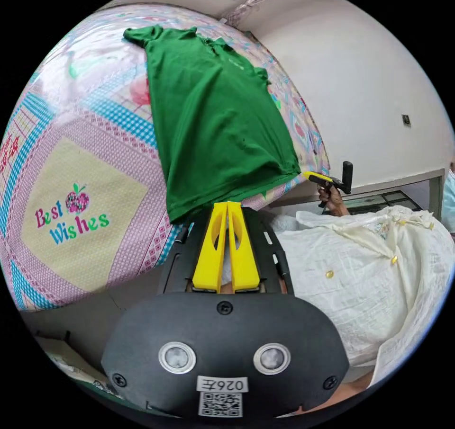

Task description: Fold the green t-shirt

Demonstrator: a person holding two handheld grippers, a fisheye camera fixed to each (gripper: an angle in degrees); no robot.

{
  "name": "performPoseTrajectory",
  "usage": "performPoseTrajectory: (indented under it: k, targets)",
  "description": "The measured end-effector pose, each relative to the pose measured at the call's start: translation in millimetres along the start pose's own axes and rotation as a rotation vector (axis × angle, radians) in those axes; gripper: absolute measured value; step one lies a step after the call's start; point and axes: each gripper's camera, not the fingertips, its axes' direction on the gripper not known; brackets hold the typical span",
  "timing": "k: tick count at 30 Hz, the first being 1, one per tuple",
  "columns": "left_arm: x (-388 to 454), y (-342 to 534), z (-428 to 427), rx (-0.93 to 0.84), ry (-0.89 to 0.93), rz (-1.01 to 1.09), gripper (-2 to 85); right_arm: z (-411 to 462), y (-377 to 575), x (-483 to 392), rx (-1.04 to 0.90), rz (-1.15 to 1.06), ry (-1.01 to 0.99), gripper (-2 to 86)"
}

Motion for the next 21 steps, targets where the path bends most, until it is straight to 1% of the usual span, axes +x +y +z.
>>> performPoseTrajectory:
  k: [2, 4, 6, 8, 11, 13, 14, 16, 18, 19, 21]
  targets:
    - [9, -21, 19, 0.004, 0.019, 0.028, -1.0, 12, -26, -14, 0.041, -0.039, -0.035, -0.7]
    - [23, -42, 52, -0.045, 0.042, 0.062, -1.0, 40, -57, -43, 0.032, -0.134, -0.064, -0.4]
    - [39, -47, 68, -0.055, 0.049, 0.097, -1.0, 59, -69, -67, 0.016, -0.206, -0.046, 0.5]
    - [57, -46, 78, -0.062, 0.002, 0.144, -1.0, 74, -73, -89, -0.005, -0.268, -0.015, 1.7]
    - [89, -38, 90, -0.103, -0.216, 0.271, -1.0, 89, -70, -115, -0.013, -0.344, 0.073, 3.8]
    - [105, -30, 106, -0.155, -0.431, 0.358, -1.0, 105, -69, -126, -0.047, -0.397, 0.171, 4.0]
    - [108, -28, 112, -0.173, -0.470, 0.376, -1.0, 110, -70, -128, -0.063, -0.410, 0.192, 3.9]
    - [116, -24, 139, -0.281, -0.559, 0.448, -1.0, 124, -73, -131, -0.108, -0.452, 0.289, 1.4]
    - [125, -23, 143, -0.292, -0.563, 0.500, -1.0, 120, -78, -133, -0.106, -0.483, 0.335, -0.5]
    - [129, -25, 143, -0.340, -0.517, 0.508, -0.9, 112, -83, -133, -0.126, -0.487, 0.307, -0.9]
    - [135, -21, 130, -0.319, -0.446, 0.521, -0.9, 88, -89, -128, -0.111, -0.469, 0.209, -0.8]
